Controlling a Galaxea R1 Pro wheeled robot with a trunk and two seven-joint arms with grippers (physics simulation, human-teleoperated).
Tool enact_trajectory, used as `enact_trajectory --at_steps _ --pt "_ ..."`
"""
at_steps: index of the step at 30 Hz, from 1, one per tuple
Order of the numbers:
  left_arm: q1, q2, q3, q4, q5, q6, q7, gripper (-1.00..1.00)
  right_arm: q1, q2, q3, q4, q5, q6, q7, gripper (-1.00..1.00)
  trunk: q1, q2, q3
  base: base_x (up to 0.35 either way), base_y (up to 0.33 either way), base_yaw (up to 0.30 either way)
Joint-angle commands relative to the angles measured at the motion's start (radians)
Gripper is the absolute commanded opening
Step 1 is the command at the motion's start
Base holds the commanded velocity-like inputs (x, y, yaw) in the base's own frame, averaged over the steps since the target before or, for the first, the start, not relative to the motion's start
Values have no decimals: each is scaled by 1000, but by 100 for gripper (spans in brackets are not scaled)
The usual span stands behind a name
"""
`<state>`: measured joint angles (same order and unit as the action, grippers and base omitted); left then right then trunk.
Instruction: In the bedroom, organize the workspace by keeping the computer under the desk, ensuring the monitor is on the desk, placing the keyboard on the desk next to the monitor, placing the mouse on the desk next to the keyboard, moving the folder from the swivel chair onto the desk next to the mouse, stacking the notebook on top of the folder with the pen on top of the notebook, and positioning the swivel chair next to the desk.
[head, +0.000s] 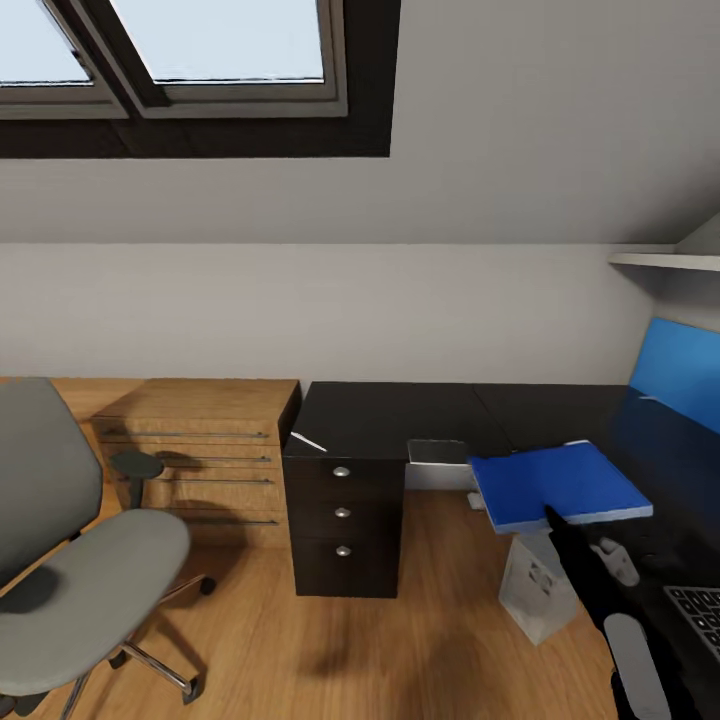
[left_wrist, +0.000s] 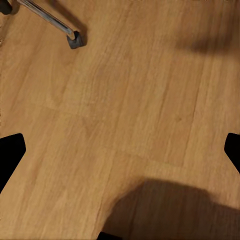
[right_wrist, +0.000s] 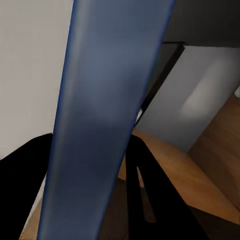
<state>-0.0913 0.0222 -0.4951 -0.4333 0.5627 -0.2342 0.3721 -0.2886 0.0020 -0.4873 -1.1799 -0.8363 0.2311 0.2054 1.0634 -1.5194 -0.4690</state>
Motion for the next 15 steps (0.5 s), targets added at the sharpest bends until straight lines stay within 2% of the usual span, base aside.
enact_trajectory --at_steps 1,3,4,8,12,15 --pt "-1 2 -8 -1 10 -4 6 100 -51 0 1 30 -8 -13 -29 -100 0 -1 -1 0 0 0" --pt "-1 3 -6 -3 10 -5 7 100 -162 -1 5 135 -7 -99 -111 -100 0 -1 -1 0 0 0" --pt "-1 3 -5 -5 11 -5 8 100 -276 -6 6 269 -8 -241 -185 -100 0 -1 -1 0 0 0" --pt "-1 4 -5 -8 11 -5 10 100 -423 -29 7 470 -9 -445 -244 -100 0 -1 -1 0 0 0" --pt "-1 2 -6 -9 7 -4 11 100 -493 -40 7 604 -10 -580 -264 -100 0 -1 -1 9 -9 0" --pt "-1 1 -6 -9 6 -2 11 100 -501 -39 6 627 -12 -596 -265 -100 0 -1 -1 139 -140 0"
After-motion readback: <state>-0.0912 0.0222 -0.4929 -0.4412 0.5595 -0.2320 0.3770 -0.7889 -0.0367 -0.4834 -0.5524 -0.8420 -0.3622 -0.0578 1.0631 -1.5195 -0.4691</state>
